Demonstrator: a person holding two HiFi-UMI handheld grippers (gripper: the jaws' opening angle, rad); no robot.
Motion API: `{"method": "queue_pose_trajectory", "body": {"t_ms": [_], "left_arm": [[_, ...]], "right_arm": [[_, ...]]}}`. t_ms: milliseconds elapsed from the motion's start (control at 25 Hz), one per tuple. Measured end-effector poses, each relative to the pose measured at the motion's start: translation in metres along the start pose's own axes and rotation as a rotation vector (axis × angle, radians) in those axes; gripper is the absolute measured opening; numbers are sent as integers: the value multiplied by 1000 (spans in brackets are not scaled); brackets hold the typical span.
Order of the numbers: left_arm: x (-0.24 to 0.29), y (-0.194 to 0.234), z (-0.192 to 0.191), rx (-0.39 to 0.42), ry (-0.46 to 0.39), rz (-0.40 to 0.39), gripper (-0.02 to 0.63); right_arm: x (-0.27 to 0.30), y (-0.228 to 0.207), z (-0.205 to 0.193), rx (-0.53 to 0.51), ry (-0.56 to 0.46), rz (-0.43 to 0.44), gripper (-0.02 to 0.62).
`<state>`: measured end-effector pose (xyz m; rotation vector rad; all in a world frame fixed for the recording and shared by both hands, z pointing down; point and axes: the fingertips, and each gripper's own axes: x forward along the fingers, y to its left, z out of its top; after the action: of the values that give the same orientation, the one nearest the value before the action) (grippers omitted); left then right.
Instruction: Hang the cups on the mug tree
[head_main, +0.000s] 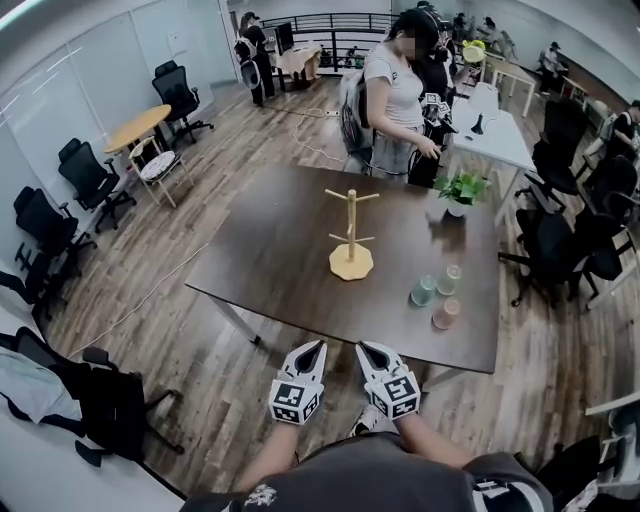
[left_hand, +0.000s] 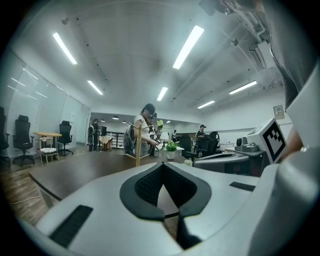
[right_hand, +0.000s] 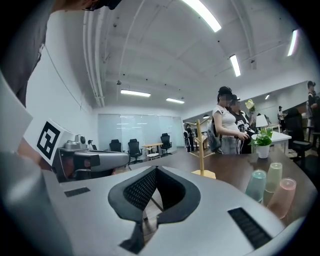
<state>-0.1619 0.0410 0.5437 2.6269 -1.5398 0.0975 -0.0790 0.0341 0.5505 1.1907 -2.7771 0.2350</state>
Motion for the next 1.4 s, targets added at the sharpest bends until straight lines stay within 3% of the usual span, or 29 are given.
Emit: {"method": "queue_pose_trajectory", "body": {"t_ms": [400,840,1240,1400], "left_arm": [[106,10,25,49,6,-63,0],[167,7,18,37,34,-127,0],[223,23,26,51,15,-315,0],[247,24,31,57,17,-397,0]], "right_arm": [[38,-93,22,27,-37,-53,25],[54,-148,16,45,-17,-110,25],[80,-176,26,-2,-6,-270,25],[81,-193,32,90,-32,-352,25]]}}
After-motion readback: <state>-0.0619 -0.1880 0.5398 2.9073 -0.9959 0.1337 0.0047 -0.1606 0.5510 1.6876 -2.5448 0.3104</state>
